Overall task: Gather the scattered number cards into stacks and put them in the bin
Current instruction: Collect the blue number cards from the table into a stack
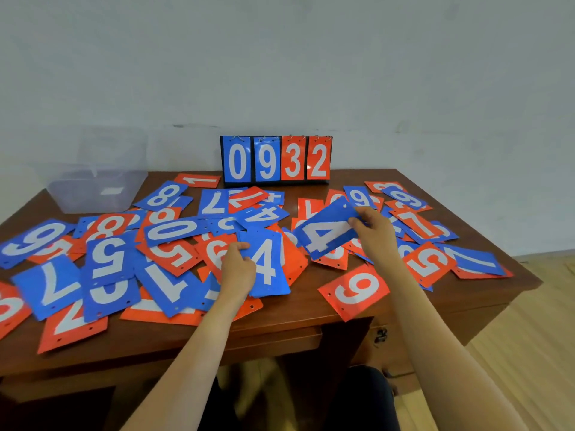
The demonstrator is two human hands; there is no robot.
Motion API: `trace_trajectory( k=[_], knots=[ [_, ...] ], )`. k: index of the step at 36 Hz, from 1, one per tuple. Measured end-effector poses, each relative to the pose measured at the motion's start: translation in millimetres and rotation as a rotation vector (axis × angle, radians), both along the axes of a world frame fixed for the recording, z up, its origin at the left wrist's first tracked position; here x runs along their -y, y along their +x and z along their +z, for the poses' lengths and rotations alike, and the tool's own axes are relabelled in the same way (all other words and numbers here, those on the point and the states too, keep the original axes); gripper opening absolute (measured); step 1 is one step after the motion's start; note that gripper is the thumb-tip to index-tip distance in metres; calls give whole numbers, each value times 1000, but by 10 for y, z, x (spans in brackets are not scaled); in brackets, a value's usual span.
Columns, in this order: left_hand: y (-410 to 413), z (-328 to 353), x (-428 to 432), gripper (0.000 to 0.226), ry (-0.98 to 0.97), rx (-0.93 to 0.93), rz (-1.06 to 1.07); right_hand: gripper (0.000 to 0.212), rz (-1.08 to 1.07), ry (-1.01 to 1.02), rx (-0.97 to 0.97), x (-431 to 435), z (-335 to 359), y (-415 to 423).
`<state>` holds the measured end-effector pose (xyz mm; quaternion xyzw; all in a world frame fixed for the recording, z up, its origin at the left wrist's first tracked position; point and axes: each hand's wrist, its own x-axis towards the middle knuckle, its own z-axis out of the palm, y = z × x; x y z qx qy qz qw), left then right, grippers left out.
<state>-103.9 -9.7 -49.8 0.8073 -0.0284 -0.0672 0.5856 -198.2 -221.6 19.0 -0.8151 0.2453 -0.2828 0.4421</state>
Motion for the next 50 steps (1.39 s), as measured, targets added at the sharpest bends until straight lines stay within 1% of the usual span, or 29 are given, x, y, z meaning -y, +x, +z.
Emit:
trace_trajectory(
  k=[2, 4, 7, 9, 11, 15, 19, 23, 25, 27, 28, 30, 32, 35, 37, 38, 41, 45, 47, 50],
  knots=[
    [-1, 21, 39, 33, 3, 20, -8, 32, -13, 123, 50, 52, 31, -6],
    [-2, 63, 80, 32, 0, 47, -28, 26, -17, 184, 84, 87, 62, -22],
    [-26, 163, 132, 31, 1, 109, -64, 18, 10, 251, 119, 145, 119, -60],
    [-54, 224, 180, 32, -22, 142, -114, 14, 69, 291, 134, 194, 148, -95],
    [-84, 262, 246, 32, -46, 168, -184, 13, 140, 288, 118, 227, 159, -127],
    [-144, 289, 439, 32, -93, 147, -316, 13, 224, 168, 27, 217, 105, -142],
    [-284, 315, 673, 31, -191, 91, -417, 13, 158, -24, -13, 182, -3, -92],
    [-419, 310, 848, 19, -244, 92, -463, 14, 91, -161, 7, 144, -110, -88],
    [-439, 254, 917, 21, -258, 77, -471, 20, 66, -231, 10, 153, -161, -78],
    [-433, 208, 959, 22, -257, 44, -440, 32, -3, -285, -2, 213, -226, -60],
    [-420, 188, 968, 22, -256, 25, -407, 36, -49, -301, -16, 267, -258, -52],
    [-374, 158, 974, 21, -242, 10, -324, 39, -122, -323, -79, 415, -349, -41],
    [-314, 134, 950, 21, -196, 32, -263, 39, -112, -402, -283, 572, -473, -22],
    [-218, 95, 905, 22, -154, 44, -220, 43, 11, -432, -669, 691, -644, 53],
    [-160, 71, 878, 23, -131, 44, -197, 45, 64, -473, -792, 699, -720, 139],
    [-133, 65, 869, 23, -122, 37, -187, 46, 74, -478, -813, 693, -736, 196],
    [-80, 48, 845, 23, -101, 30, -176, 52, 81, -409, -821, 704, -747, 421],
    [-44, 35, 833, 23, -70, 20, -170, 52, 185, -411, -856, 719, -738, 746],
    [-31, 30, 836, 22, -63, 15, -172, 49, 216, -372, -807, 702, -714, 820],
    [-6, 19, 853, 21, -64, 6, -175, 53, 160, -357, -672, 702, -647, 807]
  ],
)
